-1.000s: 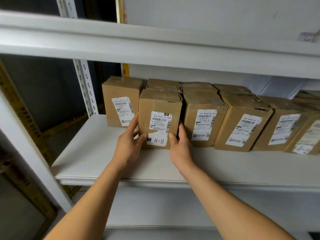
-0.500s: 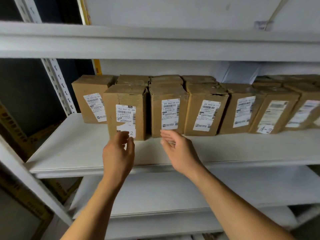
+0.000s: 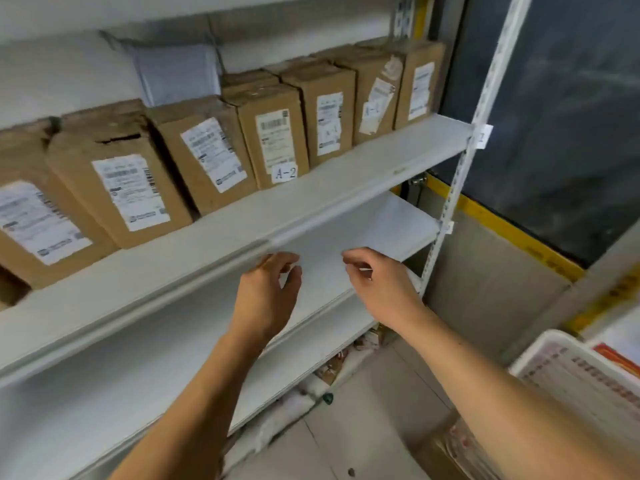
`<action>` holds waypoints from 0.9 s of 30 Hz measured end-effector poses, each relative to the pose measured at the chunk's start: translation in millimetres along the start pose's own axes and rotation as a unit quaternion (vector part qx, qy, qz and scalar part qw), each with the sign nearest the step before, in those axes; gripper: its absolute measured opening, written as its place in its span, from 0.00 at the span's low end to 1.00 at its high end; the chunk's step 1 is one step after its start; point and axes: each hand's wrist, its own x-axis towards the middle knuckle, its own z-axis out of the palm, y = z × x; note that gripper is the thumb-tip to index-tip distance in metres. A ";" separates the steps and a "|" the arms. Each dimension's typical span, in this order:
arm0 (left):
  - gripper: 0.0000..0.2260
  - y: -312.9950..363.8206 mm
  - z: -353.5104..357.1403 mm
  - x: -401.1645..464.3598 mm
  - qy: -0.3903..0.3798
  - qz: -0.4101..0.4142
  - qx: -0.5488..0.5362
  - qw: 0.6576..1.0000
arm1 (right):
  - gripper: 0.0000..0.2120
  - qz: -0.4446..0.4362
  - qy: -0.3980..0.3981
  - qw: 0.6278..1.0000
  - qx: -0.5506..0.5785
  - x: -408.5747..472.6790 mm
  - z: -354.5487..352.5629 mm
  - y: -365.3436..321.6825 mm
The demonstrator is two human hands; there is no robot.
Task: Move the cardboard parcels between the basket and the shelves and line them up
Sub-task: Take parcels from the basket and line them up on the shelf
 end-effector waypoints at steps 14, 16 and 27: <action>0.11 192.4 283.9 22.7 -0.332 0.141 -0.040 0.932 | 0.15 0.339 0.185 0.920 -0.067 -139.8 -173.5 234.3; 0.12 213.8 329.5 18.2 -0.380 0.170 -0.040 0.908 | 0.17 0.390 0.209 0.895 -0.061 -165.3 -189.6 260.7; 0.17 310.6 515.1 -88.7 -0.589 0.316 0.016 0.744 | 0.22 0.563 0.304 0.769 0.000 -299.0 -224.3 375.8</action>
